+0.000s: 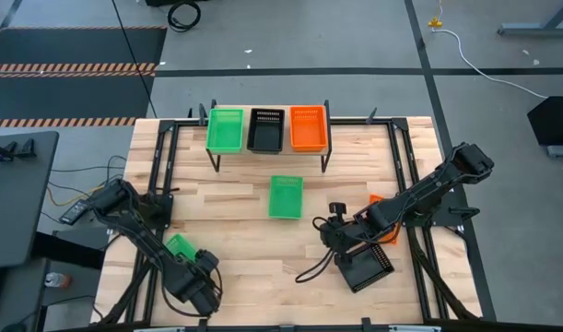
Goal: Stack baskets on shelf by color
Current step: Stack the left green bin on top of the green bin on the shelf
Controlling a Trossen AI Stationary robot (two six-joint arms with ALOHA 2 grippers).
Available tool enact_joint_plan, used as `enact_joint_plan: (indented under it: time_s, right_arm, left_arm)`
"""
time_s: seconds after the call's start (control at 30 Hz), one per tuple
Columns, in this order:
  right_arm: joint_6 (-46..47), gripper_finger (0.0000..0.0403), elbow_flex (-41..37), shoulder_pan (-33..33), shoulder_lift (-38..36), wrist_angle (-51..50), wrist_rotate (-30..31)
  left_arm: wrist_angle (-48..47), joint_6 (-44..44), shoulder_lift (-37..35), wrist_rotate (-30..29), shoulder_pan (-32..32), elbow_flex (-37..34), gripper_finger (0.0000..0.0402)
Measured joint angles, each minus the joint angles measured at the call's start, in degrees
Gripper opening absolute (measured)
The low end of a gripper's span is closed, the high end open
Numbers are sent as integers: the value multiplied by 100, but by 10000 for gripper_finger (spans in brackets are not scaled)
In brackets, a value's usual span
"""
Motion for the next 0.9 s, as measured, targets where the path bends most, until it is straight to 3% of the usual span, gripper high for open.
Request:
enact_joint_plan:
  time_s: [0.23,0.47,0.9]
  right_arm:
    - [-1,165,0,0,0,8,-2]
    - [11,165,0,0,0,15,-17]
    - [13,165,2,0,0,35,-17]
  left_arm:
    - [748,-471,-44,-234,-264,-521,200]
    - [776,-605,-31,-521,-442,-528,180]
    - [811,-555,-17,-510,-430,-536,139]
